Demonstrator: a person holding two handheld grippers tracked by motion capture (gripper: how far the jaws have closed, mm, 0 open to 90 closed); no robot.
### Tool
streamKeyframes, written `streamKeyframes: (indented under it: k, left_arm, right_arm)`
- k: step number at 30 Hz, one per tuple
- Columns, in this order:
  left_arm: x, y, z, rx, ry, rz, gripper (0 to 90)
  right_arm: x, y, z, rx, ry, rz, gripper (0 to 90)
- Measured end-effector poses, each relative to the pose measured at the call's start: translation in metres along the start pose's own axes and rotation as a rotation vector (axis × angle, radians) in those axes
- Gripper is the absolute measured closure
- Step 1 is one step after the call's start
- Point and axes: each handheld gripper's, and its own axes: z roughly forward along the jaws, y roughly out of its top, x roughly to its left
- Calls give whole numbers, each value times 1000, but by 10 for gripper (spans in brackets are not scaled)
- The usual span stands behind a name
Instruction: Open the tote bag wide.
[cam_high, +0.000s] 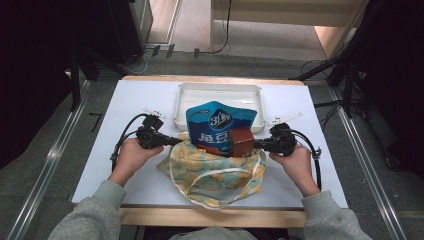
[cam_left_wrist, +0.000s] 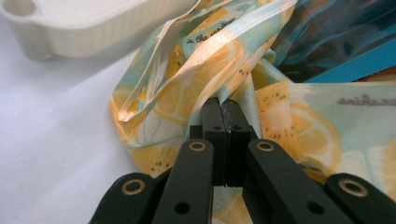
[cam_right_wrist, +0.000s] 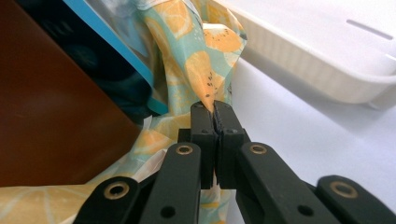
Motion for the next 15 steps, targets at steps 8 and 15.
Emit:
streamKeyframes:
  k: [8, 15]
  left_arm:
    - [10, -6, 11, 20, 3, -16, 900]
    - [15, -9, 17, 30, 6, -19, 900]
  right_arm:
    - [-7, -7, 10, 14, -6, 0, 899]
    - [-9, -11, 18, 45, -17, -15, 898]
